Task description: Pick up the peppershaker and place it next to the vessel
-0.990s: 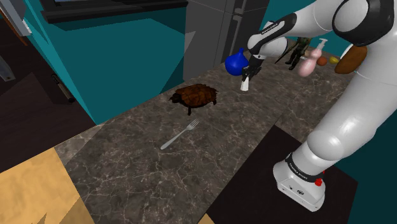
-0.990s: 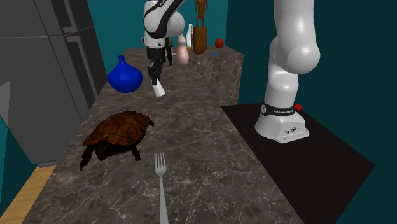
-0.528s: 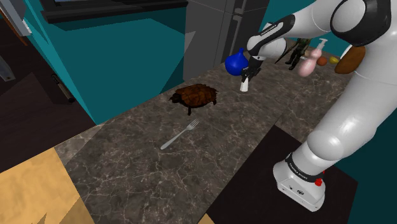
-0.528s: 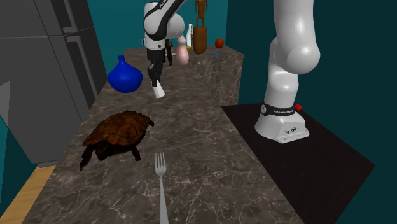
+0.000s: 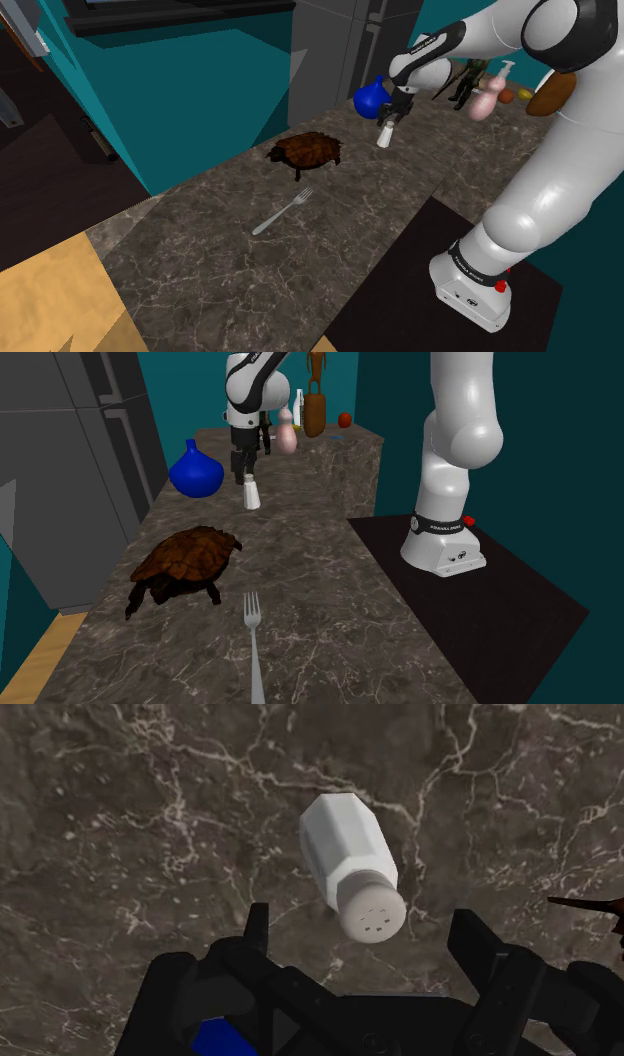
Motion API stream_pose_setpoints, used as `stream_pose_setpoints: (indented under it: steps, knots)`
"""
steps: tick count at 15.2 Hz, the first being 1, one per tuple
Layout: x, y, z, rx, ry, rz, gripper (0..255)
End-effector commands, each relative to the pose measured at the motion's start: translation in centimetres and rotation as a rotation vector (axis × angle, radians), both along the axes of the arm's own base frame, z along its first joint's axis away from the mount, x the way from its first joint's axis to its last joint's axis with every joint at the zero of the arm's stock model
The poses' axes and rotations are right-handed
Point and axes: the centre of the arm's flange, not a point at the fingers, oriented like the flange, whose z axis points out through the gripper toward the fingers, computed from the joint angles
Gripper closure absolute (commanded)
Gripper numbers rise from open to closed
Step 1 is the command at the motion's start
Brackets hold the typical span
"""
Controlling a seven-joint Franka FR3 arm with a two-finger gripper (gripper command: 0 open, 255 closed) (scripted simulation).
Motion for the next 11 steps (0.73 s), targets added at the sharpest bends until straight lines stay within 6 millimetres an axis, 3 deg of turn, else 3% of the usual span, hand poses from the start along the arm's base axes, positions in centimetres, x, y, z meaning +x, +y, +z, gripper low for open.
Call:
stream_pose_setpoints:
  steps: [1, 3, 11]
  knots:
    - [-0.2, 0.1, 2.1, 0.0, 0.0, 0.0, 0]
    - [-0.4, 0.1, 4.4, 0.0, 0.0, 0.0, 0]
    - [-0.4, 0.1, 4.4, 0.0, 0.0, 0.0, 0]
